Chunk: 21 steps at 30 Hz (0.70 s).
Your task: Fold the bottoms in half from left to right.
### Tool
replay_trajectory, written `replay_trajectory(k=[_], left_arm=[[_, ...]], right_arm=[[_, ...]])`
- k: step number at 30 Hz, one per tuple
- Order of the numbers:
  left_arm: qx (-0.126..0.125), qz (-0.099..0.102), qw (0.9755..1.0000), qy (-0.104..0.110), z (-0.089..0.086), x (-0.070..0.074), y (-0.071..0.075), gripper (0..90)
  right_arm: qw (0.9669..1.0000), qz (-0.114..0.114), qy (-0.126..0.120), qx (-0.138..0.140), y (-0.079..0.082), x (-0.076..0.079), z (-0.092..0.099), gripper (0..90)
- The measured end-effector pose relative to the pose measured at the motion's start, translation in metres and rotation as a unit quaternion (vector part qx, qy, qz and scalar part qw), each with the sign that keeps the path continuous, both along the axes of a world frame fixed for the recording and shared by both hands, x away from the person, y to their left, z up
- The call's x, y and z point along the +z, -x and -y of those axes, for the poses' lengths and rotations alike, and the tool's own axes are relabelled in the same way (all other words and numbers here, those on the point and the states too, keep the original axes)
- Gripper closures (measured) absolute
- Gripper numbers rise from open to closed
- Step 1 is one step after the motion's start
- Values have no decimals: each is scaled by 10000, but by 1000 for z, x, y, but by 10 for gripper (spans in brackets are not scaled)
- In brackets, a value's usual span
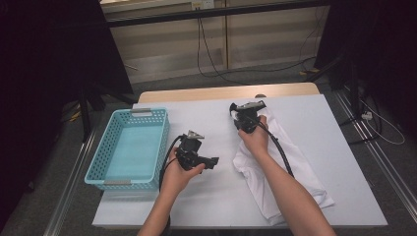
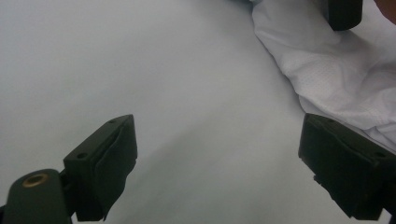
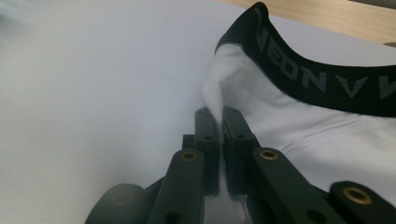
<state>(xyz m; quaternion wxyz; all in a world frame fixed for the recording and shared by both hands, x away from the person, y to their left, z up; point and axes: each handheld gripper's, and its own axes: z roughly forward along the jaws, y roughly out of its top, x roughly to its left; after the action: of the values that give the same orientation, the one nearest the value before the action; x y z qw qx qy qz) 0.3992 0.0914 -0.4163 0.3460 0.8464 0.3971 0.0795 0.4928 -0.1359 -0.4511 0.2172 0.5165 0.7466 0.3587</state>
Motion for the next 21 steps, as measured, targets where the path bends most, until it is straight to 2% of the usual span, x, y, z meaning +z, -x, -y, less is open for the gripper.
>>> replay_trajectory(k=[7,21], left_arm=[[21,4,10000,-4,-2,1,0,120],[108,5,9999,32,-8,4,0,119]], right_arm=[[9998,39,56,177,1,4,-9,873],[9984,83,-82,549,3,11,-30,873]])
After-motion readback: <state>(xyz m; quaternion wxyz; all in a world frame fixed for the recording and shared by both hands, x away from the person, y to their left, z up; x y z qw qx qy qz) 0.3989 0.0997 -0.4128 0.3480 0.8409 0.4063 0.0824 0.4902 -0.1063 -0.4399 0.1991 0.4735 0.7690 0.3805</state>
